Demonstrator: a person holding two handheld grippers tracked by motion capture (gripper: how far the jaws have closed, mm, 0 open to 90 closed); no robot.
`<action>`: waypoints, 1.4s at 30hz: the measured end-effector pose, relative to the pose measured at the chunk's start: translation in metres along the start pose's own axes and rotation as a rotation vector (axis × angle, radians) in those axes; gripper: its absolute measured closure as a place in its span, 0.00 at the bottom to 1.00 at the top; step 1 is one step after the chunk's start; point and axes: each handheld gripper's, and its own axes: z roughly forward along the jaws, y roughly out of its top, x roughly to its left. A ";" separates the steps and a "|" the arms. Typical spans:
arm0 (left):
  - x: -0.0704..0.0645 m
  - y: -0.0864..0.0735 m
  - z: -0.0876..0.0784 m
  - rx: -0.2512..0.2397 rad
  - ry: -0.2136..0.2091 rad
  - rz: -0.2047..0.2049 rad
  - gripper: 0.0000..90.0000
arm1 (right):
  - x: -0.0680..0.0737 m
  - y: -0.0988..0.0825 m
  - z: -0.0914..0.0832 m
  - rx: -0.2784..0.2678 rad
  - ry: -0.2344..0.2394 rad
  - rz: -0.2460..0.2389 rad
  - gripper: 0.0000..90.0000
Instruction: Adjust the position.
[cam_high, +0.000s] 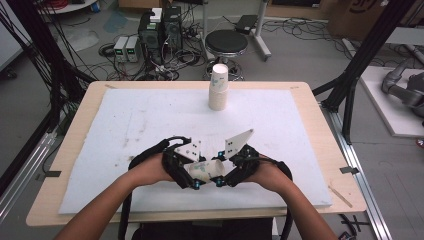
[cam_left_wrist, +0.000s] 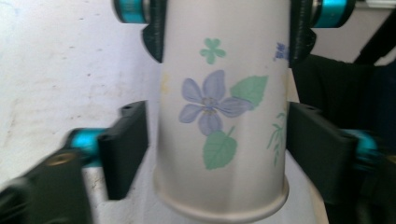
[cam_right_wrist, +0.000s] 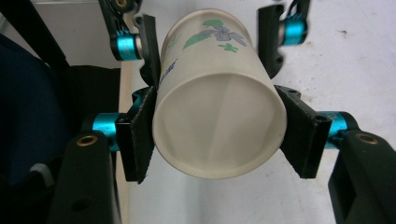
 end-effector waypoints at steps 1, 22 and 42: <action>0.001 -0.002 -0.002 -0.022 0.006 -0.008 0.18 | 0.000 -0.001 0.000 0.002 0.004 0.007 0.40; -0.003 -0.044 -0.018 -0.297 0.053 -0.163 0.19 | -0.005 -0.016 -0.019 -0.111 -0.024 0.069 0.42; -0.015 -0.053 0.012 -0.599 0.066 -0.213 0.18 | -0.001 -0.040 -0.028 -0.386 0.004 0.156 0.42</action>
